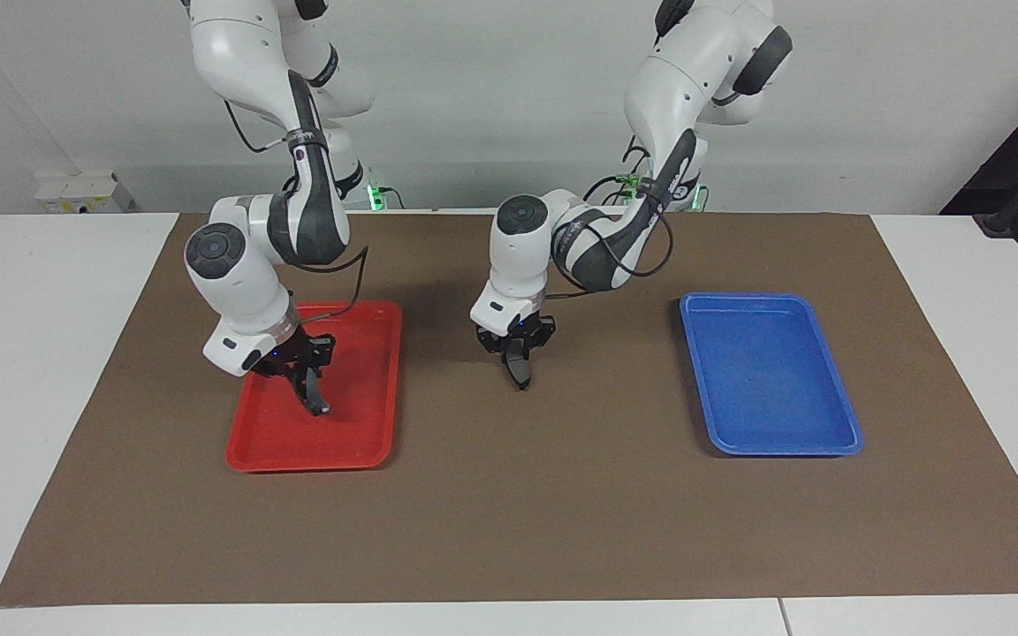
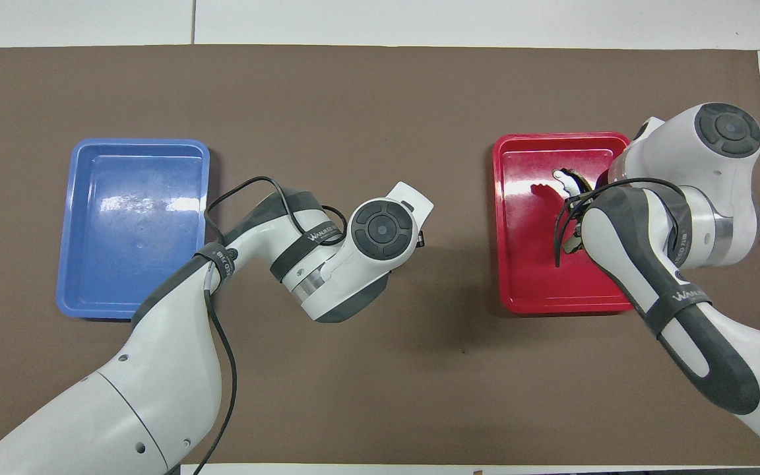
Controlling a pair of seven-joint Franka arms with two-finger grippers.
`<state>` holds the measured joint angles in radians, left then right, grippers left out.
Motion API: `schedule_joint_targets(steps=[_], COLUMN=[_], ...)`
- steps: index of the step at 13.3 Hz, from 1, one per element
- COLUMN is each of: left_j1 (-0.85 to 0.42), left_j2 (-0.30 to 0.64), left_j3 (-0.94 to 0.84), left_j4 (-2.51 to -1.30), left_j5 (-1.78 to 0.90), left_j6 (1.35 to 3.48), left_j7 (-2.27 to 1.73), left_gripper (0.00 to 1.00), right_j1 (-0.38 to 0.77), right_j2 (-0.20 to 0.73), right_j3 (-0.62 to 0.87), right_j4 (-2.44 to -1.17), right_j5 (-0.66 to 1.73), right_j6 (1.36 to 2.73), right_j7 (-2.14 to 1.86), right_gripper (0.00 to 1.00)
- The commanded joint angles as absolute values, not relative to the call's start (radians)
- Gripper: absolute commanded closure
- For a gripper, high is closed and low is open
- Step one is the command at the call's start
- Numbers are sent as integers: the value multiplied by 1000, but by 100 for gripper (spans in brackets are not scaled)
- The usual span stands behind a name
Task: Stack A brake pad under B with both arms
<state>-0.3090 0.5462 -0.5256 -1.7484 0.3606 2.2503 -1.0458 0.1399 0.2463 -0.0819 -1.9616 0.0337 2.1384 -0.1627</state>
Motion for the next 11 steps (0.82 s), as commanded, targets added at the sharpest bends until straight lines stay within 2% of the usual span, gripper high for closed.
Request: schedule_joint_targets(steps=[1, 2, 5, 8, 11], left_j1=[-333, -333, -333, -333, -333], left_j2=[563, 563, 563, 563, 563], left_j3=[-503, -502, -500, -496, -477], left_j4=[-1715, -1715, -1715, -1712, -1694], left_j5=[382, 382, 382, 382, 408], left_j6=[2255, 2260, 2258, 2253, 2243], left_j7=[-1066, -1065, -1066, -1068, -1065], left_gripper=[99, 99, 73, 61, 41], right_j1=[141, 140, 140, 143, 143], right_j2=[245, 245, 245, 245, 245], right_j3=[-78, -78, -78, -78, -78], right_j4=[-1928, -1930, -1928, -1928, -1928], right_j5=[48, 48, 48, 48, 48], right_j6=[2105, 2106, 2105, 2106, 2106], right_j7=[-146, -144, -141, -141, -140], right_gripper=[100, 100, 100, 100, 100])
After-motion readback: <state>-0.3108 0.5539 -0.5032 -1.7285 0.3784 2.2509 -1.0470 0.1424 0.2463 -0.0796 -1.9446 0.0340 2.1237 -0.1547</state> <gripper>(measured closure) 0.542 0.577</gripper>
